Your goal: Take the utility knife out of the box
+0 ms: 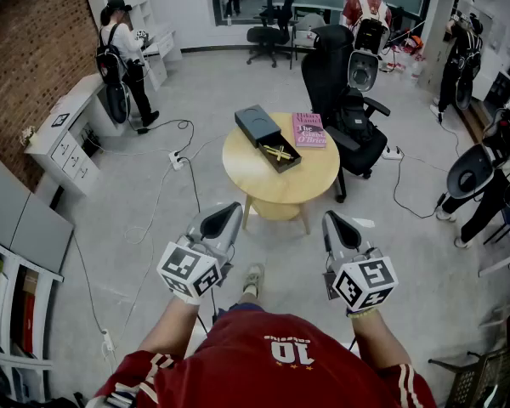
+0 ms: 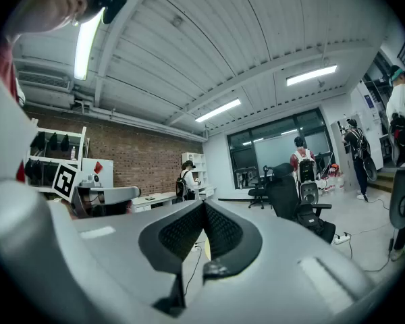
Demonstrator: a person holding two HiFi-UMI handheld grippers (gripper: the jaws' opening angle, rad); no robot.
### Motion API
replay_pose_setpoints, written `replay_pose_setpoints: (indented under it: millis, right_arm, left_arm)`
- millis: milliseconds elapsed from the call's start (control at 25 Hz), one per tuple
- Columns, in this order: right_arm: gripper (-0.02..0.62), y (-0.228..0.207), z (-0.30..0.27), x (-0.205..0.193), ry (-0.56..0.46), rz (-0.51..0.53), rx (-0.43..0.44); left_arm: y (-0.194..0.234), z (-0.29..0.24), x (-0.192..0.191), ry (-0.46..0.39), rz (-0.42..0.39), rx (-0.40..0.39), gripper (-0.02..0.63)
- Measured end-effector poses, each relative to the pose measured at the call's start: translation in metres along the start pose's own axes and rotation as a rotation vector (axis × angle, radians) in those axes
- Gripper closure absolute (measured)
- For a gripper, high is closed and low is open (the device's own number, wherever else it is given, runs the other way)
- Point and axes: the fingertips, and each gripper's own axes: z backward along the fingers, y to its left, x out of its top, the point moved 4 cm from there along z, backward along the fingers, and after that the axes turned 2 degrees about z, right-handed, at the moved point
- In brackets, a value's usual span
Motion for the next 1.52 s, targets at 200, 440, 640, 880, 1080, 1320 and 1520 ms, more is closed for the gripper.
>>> replay_pose_setpoints:
  millis: [200, 440, 640, 880, 1080, 1320, 1520]
  right_arm:
    - [0.597, -0.007, 0.002, 0.004, -0.001, -0.001, -0.010]
    - [0.597, -0.012, 0.000, 0.002, 0.001, -0.007, -0.008]
    - [0.597, -0.014, 0.000, -0.001, -0.001, -0.009, -0.013]
    - [0.597, -0.017, -0.004, -0.005, 0.008, -0.007, -0.017]
    - [0.597, -0.024, -0.009, 0.000, -0.005, -0.006, -0.029]
    - [0.595, -0.023, -0.013, 0.005, -0.009, 0.000, -0.024]
    - [0.595, -0.026, -0.019, 0.005, -0.009, 0.000, -0.025]
  left_arm:
    - [0.000, -0.003, 0.003, 0.006, -0.007, 0.004, 0.603]
    - [0.001, -0.007, 0.003, 0.017, -0.004, 0.006, 0.603]
    - [0.000, -0.009, 0.000, 0.025, -0.011, 0.004, 0.603]
    - [0.004, -0.012, -0.003, 0.031, 0.005, 0.001, 0.603]
    - [0.009, -0.016, 0.000, 0.024, -0.001, 0.011, 0.603]
    - [0.009, -0.018, 0.002, 0.030, 0.000, 0.008, 0.603]
    - [0.012, -0.021, 0.001, 0.030, 0.007, 0.007, 0.603]
